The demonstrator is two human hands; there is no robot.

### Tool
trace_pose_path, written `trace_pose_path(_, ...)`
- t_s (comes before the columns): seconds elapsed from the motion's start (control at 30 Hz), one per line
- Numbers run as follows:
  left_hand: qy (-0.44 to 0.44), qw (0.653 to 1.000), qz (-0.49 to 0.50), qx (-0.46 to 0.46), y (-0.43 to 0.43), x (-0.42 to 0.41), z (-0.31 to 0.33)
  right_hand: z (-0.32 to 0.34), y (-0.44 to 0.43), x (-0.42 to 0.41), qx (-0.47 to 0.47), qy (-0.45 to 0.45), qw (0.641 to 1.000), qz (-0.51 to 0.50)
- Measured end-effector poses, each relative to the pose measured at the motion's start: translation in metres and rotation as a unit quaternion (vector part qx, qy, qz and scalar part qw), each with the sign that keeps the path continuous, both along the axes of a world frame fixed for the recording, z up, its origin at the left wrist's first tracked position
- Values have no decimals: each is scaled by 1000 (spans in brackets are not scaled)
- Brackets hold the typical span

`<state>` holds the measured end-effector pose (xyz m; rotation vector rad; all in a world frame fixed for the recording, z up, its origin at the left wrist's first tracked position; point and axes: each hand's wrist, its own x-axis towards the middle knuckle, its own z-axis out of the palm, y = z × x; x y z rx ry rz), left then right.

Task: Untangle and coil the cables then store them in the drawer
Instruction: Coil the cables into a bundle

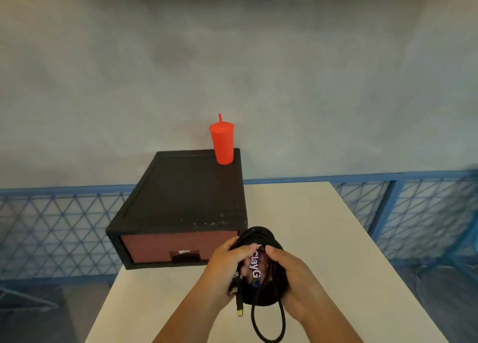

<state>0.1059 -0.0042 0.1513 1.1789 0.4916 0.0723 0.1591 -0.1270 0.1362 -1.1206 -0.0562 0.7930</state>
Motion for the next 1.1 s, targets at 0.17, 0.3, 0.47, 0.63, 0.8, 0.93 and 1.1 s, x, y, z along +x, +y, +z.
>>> trace_pose_path(0.17, 69, 996, 13, 62, -21, 5, -58, -49, -12, -3, -109, 14, 991, -73)
trace_pose_path(0.3, 97, 977, -56, 182, -45, 10, -109, -89, -25, -1, -176, 35, 976, -124)
trace_pose_path(0.47, 125, 931, -166, 300, -63, 9, -151, -125, -36, 5, -227, 65, 962, -138)
trace_pose_path(0.63, 150, 868, -232, 412, -66, 17, -172, -157, -36, 16, -310, 59, 942, -110)
trace_pose_path(0.8, 185, 825, -224, 485, -67, 28, -184, -164, -29, 35, -451, -60, 889, -50)
trace_pose_path(0.93, 208, 765, -243, 559, -67, 37, -188, -169, -29, 49, -604, -184, 775, 40)
trace_pose_path(1.1, 209, 745, -228, 591, -71, 40, -194, -176, -34, 49, -633, -299, 712, 57)
